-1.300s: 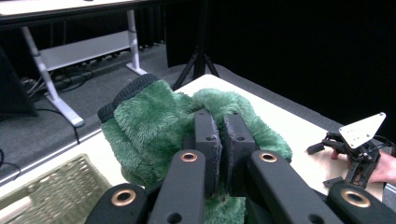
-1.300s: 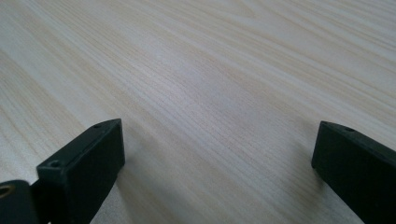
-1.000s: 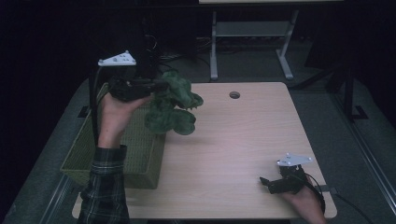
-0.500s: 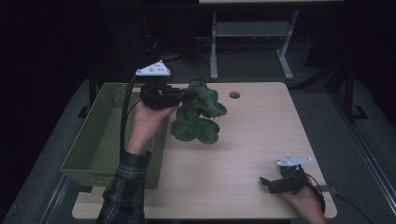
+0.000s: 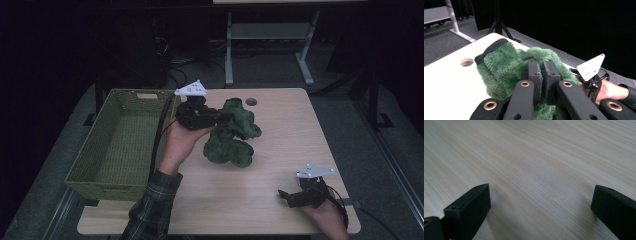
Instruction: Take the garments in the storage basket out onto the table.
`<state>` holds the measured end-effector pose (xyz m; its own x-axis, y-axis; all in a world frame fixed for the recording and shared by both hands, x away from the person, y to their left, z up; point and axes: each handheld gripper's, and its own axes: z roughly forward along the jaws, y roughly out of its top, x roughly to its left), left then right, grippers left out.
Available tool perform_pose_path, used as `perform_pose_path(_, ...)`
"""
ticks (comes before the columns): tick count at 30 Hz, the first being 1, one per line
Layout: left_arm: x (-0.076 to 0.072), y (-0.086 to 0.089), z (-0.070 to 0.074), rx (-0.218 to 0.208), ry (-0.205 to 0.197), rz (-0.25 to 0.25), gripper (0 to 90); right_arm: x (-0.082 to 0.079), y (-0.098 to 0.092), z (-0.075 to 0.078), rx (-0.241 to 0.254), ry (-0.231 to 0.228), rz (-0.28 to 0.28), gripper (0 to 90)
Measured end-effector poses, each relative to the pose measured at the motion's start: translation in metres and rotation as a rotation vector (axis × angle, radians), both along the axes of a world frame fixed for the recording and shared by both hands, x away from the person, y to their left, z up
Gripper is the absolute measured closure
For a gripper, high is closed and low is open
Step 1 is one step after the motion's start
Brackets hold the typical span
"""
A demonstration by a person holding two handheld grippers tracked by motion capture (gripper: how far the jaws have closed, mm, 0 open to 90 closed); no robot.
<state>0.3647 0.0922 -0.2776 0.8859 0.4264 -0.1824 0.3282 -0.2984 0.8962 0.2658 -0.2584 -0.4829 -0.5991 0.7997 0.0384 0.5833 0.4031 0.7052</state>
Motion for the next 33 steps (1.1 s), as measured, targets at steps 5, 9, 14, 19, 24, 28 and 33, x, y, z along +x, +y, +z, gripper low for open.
perform_pose_path(5,-0.002,-0.015,-0.015,-0.012,0.019,-0.02,86.4,0.0,0.0,0.0,0.001,0.0,0.0,2.2)
perform_pose_path(9,-0.003,-0.027,-0.028,-0.016,0.033,-0.036,86.4,0.0,0.0,0.0,0.001,-0.001,0.0,2.2)
perform_pose_path(14,-0.004,-0.043,-0.05,-0.01,0.065,-0.052,86.4,0.0,0.0,0.0,0.001,-0.001,0.001,2.2)
perform_pose_path(19,0.0,-0.054,-0.074,-0.002,0.109,-0.053,86.4,0.0,0.0,0.0,-0.001,0.0,0.005,2.2)
perform_pose_path(24,0.005,-0.062,-0.1,0.034,0.149,-0.053,86.4,0.0,0.0,0.0,-0.002,-0.002,0.013,2.2)
perform_pose_path(28,0.01,-0.067,-0.121,0.059,0.185,-0.044,86.4,0.0,0.0,0.0,-0.003,-0.002,0.013,2.2)
perform_pose_path(33,0.015,-0.071,-0.141,0.11,0.195,-0.035,86.3,0.0,0.0,0.0,-0.002,-0.001,0.013,2.2)
